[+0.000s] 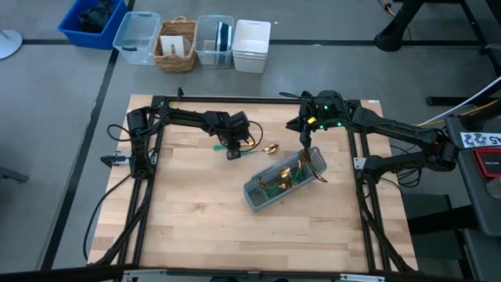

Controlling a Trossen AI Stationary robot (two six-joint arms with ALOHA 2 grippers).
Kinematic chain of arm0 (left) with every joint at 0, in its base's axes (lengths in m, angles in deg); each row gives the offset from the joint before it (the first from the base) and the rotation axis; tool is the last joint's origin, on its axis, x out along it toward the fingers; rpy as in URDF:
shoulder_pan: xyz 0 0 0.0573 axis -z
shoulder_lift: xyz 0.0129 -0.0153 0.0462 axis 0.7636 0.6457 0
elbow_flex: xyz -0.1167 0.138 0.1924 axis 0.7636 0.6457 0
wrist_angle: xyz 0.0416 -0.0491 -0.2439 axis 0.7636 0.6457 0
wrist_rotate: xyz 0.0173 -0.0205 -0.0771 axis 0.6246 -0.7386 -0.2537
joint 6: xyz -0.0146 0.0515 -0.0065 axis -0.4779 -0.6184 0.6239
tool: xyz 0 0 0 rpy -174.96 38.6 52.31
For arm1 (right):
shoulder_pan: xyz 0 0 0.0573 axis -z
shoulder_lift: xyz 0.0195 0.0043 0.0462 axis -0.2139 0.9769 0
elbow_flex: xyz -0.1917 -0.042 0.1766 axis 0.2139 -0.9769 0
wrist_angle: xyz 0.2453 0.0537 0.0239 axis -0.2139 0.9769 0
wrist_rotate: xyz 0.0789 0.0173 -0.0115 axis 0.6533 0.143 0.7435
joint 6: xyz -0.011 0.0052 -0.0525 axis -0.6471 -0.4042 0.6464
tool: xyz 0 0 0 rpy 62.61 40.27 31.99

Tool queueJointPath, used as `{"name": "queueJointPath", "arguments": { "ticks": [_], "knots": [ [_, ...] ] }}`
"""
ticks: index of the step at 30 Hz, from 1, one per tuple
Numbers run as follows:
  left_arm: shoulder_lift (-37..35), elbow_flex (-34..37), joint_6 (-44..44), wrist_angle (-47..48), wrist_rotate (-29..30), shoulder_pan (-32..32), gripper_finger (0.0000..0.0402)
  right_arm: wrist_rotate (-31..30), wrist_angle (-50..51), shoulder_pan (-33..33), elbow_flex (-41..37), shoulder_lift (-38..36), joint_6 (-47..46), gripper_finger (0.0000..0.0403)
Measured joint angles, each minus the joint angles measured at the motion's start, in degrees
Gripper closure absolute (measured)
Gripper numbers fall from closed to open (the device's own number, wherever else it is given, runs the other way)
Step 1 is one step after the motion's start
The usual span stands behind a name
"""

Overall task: Sort silverware
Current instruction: Put the gold knife into the gray silverware organizer

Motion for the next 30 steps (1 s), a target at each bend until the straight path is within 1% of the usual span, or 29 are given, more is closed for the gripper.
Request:
{"name": "queueJointPath", "arguments": {
  "ticks": [4, 7, 10, 14, 19, 24, 26, 30],
  "knots": [
    [0.00, 0.00, -0.01, -1.54, 0.00, -0.07, 0.0299, 0.00, 0.00, -0.01, 0.00, 0.00, 0.00, 0.0340],
    [0.00, -0.02, -1.58, -2.94, 0.02, -0.11, 0.0301, 0.00, 0.00, -0.02, 0.00, 0.00, 0.00, 0.0340],
    [0.00, -0.02, -2.09, -2.29, 0.02, -0.11, 0.0301, 0.00, 0.00, 0.00, 0.00, 0.00, 0.00, 0.0340],
    [0.00, 0.41, -1.10, -2.20, 0.01, -0.09, 0.0301, 0.00, 0.00, -0.02, 0.00, 0.00, 0.00, 0.0340],
    [-0.13, 2.73, -1.13, -3.19, -0.09, -0.07, 0.0301, 0.00, 0.00, 0.00, 0.00, 0.00, 0.00, 0.0340],
    [-0.15, 2.82, 0.29, -2.63, -0.07, -0.09, 0.0302, 0.00, 0.01, 0.00, 0.00, 0.00, 0.00, 0.0340],
    [-0.15, 2.60, 0.44, -1.28, -0.07, -0.11, 0.0304, 0.00, 0.00, 0.00, 0.00, 0.00, 0.00, 0.0340],
    [-0.15, 1.32, 0.46, 4.97, -0.02, -0.12, 0.0320, 0.00, 0.02, 0.00, 0.00, 0.00, 0.00, 0.0340]
  ]
}}
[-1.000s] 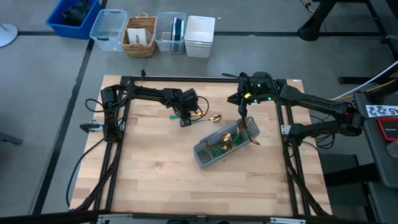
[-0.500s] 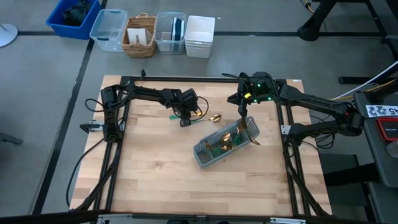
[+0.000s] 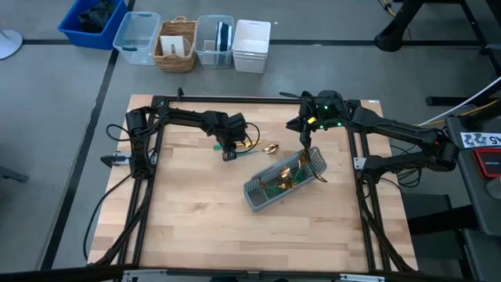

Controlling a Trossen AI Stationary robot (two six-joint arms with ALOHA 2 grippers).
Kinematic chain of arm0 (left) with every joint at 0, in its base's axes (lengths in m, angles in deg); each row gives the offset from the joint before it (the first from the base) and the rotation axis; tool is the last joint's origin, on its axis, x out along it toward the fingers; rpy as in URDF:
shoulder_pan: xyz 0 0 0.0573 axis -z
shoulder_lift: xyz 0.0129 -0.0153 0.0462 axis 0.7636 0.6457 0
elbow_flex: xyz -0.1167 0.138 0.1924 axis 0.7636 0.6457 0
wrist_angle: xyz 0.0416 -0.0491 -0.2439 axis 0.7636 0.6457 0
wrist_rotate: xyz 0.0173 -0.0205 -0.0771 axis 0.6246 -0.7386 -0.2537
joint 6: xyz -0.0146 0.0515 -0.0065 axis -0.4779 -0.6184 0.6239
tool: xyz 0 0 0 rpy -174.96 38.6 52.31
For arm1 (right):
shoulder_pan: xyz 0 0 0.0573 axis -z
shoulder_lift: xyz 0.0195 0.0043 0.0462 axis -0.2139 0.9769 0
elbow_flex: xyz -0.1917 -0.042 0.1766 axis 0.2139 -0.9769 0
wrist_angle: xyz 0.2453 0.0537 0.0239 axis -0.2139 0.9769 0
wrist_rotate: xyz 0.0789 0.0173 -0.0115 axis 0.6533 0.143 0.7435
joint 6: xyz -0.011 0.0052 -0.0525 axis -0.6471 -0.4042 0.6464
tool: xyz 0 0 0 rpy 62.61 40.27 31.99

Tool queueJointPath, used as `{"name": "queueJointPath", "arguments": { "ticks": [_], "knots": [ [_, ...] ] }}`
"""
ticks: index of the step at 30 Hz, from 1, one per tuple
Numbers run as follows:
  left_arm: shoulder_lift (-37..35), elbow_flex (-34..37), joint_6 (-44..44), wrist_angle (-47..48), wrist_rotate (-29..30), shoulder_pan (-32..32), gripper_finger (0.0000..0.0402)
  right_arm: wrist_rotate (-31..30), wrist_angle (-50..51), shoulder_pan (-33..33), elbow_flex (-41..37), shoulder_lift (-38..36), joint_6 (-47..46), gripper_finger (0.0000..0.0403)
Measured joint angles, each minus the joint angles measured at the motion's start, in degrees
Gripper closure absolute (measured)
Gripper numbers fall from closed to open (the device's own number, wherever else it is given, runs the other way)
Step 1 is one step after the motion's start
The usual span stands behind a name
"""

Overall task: Sort silverware
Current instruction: Put the gold knife into the gray silverware organizer

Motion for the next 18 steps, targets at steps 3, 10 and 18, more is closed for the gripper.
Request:
{"name": "queueJointPath", "arguments": {
  "ticks": [3, 10, 18],
  "knots": [
    [-0.02, -0.78, 0.06, 4.31, 0.02, 0.01, 0.0333, 0.00, 0.00, -0.01, 0.00, 0.00, 0.00, 0.0340],
    [-0.11, -0.97, 0.09, 9.72, 0.02, 0.01, 0.0365, 0.00, -0.02, -0.02, 0.00, 0.00, 0.00, 0.0340],
    [-0.70, -0.67, 1.62, 22.64, 0.07, 0.01, 0.0363, 0.00, 0.00, 0.00, 0.00, 0.00, 0.00, 0.0340]
  ]
}}
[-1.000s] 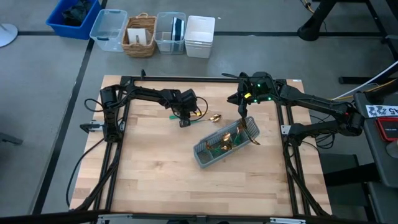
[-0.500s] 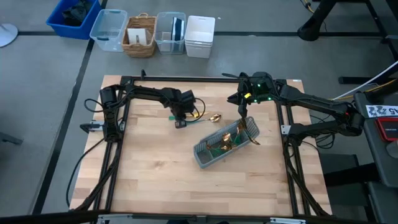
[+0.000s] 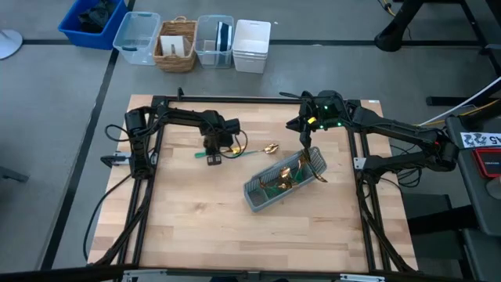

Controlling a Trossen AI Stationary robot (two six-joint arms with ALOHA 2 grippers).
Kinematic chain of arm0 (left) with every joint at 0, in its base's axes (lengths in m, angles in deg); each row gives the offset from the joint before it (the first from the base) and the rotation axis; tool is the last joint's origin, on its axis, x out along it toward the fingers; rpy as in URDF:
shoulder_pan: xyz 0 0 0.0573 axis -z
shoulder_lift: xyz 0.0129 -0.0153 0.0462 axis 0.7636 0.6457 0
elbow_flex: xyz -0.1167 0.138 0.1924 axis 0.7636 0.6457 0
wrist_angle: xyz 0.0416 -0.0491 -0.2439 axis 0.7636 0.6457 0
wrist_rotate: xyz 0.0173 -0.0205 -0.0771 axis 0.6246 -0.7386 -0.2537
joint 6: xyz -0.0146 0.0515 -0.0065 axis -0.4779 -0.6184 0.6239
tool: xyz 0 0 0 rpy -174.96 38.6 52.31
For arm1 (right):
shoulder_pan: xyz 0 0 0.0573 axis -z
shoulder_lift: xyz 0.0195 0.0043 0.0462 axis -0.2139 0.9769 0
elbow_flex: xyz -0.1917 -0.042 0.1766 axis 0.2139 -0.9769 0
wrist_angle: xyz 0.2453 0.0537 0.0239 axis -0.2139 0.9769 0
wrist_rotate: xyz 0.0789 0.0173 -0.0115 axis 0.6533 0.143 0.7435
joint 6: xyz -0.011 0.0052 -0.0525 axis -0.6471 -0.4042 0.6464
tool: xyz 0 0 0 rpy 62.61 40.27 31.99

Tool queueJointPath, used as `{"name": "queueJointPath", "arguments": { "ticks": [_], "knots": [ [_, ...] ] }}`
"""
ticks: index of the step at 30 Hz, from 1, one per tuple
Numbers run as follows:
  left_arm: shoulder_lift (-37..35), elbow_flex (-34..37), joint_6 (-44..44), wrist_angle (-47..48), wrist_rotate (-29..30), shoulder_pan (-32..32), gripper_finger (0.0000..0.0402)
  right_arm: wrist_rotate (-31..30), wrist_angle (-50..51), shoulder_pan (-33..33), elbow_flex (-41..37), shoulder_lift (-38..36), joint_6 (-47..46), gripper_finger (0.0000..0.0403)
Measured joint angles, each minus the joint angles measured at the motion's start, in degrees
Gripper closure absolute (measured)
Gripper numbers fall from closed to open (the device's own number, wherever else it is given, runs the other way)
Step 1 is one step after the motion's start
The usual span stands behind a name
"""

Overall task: Sort silverware
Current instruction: Put the gold knife into the gray silverware organizer

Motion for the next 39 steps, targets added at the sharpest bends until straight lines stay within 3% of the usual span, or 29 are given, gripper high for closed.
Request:
{"name": "queueJointPath", "arguments": {
  "ticks": [4, 11, 20, 39],
  "knots": [
    [-0.07, 0.31, 1.76, 4.21, 0.01, 0.00, 0.0355, -0.02, -0.02, 0.00, 0.00, 0.00, 0.02, 0.0340],
    [-0.11, 0.53, 2.70, 2.37, 0.00, 0.04, 0.0341, -0.02, -0.02, 0.00, 0.00, 0.00, 0.01, 0.0340],
    [-0.15, 0.49, 5.05, 2.06, -0.31, 0.09, 0.0289, -0.02, -0.02, -0.02, 0.00, 0.00, 0.01, 0.0340],
    [-3.37, 0.35, 6.30, -5.02, 0.76, 0.15, 0.0286, -0.02, -0.02, -0.02, 0.00, 0.00, 0.02, 0.0340]
  ]
}}
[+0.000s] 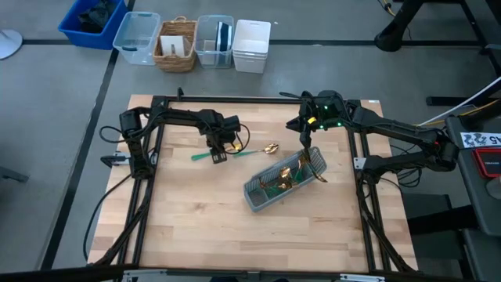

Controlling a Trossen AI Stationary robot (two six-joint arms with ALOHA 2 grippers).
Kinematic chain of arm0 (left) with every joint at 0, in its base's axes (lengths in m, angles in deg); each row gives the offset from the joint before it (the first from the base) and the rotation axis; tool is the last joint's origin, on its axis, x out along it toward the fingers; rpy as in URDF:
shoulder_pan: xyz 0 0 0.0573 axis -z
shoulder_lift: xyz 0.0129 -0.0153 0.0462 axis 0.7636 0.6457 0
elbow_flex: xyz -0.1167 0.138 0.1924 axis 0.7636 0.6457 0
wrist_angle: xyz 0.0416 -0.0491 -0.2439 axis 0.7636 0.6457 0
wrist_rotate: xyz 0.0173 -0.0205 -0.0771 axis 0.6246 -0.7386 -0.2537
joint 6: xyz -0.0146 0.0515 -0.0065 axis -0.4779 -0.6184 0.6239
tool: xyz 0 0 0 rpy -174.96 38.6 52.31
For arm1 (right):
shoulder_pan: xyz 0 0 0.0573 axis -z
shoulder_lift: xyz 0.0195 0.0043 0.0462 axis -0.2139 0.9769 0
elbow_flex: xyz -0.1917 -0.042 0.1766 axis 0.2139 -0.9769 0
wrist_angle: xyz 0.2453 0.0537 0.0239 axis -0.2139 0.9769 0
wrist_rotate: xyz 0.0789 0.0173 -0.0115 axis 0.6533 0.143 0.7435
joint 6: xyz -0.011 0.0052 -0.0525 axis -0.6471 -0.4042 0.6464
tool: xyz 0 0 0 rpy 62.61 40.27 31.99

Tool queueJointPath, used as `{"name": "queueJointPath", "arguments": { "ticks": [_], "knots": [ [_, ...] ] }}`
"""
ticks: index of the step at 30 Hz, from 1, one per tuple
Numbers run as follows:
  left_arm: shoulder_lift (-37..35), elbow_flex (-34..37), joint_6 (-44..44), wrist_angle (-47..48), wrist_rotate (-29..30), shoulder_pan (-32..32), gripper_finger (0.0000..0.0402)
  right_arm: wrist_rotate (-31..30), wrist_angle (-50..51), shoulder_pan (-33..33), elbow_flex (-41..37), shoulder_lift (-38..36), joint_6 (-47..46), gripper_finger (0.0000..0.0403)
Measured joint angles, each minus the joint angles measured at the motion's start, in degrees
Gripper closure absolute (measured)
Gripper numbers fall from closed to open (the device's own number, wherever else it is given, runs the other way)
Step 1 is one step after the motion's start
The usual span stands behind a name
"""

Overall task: Sort silverware
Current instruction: Put the gold knife into the gray silverware organizer

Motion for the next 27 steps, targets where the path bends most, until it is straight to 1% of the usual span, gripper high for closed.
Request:
{"name": "queueJointPath", "arguments": {
  "ticks": [3, 11, 19, 22, 27],
  "knots": [
    [0.00, 0.11, 1.01, 0.15, -0.02, -0.02, 0.0286, 0.00, 0.00, 0.02, 0.00, 0.00, -0.02, 0.0340],
    [-0.24, 4.43, 1.25, -2.89, 0.04, 0.00, 0.0286, 0.00, -0.01, 0.02, 0.00, 0.00, 0.00, 0.0340],
    [-0.22, 4.85, 2.21, -4.77, 0.30, -0.12, 0.0288, 0.02, -0.02, 0.00, 0.00, 0.00, 0.00, 0.0340],
    [-0.17, 4.81, 2.43, -4.54, 0.28, -0.13, 0.0305, 0.01, -0.02, 0.01, 0.00, 0.00, 0.00, 0.0340],
    [-0.13, 4.74, 2.90, -4.43, 0.27, -0.10, 0.0353, 0.02, -0.02, 0.02, 0.00, 0.00, -0.02, 0.0340]
  ]
}}
